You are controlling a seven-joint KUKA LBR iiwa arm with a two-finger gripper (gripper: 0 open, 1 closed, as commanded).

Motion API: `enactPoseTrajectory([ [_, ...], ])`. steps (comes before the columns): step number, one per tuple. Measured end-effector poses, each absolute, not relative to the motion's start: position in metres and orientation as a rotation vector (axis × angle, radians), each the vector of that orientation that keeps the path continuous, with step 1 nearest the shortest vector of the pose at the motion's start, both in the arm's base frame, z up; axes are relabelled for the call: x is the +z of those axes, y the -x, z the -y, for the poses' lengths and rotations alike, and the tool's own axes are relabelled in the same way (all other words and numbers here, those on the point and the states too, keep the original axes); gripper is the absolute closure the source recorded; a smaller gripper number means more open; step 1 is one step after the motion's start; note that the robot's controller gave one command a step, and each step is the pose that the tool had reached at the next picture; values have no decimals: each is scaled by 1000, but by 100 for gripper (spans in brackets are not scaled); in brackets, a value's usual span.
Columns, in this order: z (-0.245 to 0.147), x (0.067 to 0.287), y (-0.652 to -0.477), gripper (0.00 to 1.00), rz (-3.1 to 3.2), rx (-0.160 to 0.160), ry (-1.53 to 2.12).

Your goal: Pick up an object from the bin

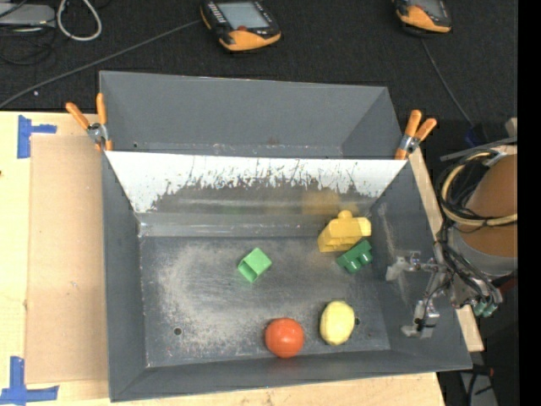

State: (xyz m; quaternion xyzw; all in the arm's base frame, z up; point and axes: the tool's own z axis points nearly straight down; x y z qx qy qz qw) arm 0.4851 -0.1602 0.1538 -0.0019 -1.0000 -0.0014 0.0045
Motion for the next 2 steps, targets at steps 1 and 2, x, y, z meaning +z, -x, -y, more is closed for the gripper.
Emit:
enactPoseTrajectory([
  [1, 159, 158, -487, 0, 3140, -2, -4],
  [2, 92, 79, -480, 0, 3090, -4, -568],
])
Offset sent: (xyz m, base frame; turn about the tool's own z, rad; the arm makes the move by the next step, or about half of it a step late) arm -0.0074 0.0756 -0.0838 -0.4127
